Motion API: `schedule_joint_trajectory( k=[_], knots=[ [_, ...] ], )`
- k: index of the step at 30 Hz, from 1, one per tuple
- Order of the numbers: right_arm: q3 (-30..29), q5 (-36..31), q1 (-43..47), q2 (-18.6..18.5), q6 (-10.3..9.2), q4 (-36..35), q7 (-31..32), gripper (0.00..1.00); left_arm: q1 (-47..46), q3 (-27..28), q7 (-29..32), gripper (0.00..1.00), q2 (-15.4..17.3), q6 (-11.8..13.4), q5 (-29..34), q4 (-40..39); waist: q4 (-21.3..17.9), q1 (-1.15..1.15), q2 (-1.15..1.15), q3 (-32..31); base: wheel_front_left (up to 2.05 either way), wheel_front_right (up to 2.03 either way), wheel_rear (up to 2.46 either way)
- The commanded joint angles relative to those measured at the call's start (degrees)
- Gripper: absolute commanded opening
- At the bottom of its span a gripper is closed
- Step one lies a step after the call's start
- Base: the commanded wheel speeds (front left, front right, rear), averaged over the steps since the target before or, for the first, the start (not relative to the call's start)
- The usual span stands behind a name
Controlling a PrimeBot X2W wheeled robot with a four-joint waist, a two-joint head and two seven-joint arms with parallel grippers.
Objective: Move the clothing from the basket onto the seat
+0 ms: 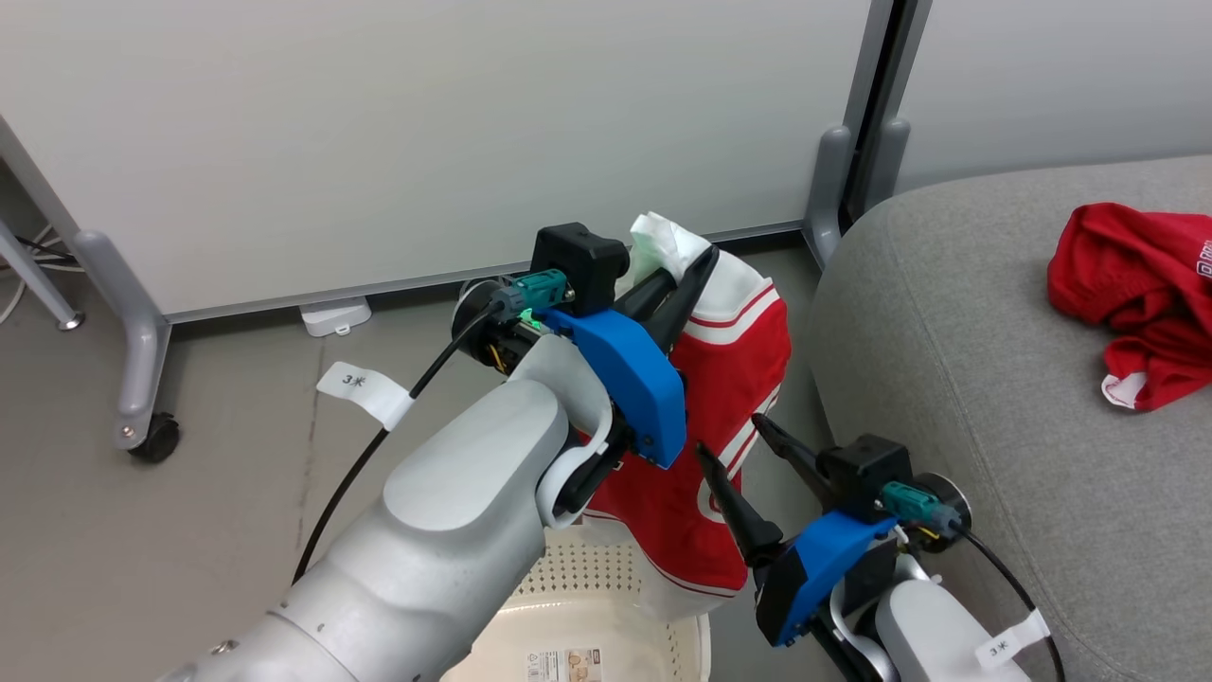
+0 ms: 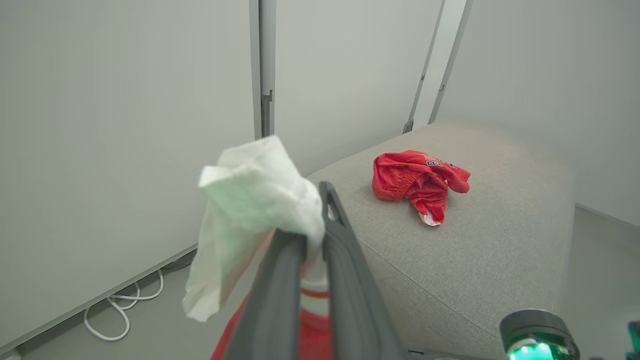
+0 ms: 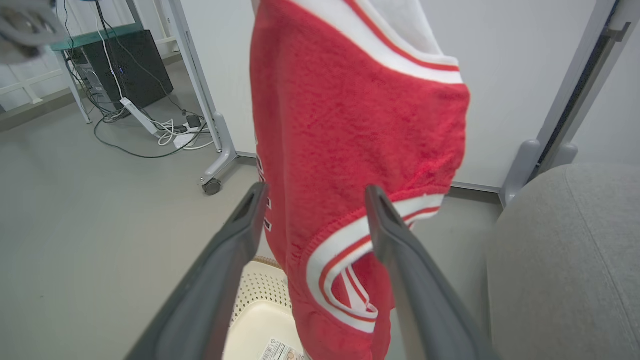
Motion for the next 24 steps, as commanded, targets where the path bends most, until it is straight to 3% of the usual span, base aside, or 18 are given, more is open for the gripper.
schedule_joint_trajectory(
  k=[1,14,24],
  knots=[
    [0.65,0.69,-2.21,-0.07,0.03,2.13,-0.03,1.0,-0.9,-0.53,-0.35,0.0,-0.05,0.03,-0.54,-0.5,0.12,0.0,0.0,-0.14,0.0,0.0,0.0],
    [1.74,2.71,-11.95,-0.09,0.03,16.28,-3.19,1.0,-0.37,-4.25,0.36,0.0,-0.05,0.81,-4.32,-3.9,0.73,0.0,0.0,-1.27,0.0,0.0,0.0],
    [5.37,6.02,-16.44,-0.08,0.03,21.92,-4.26,1.0,-1.19,-6.26,0.05,0.0,-0.05,1.29,-5.78,-4.9,0.83,0.0,0.0,-1.3,0.0,0.0,0.0]
  ],
)
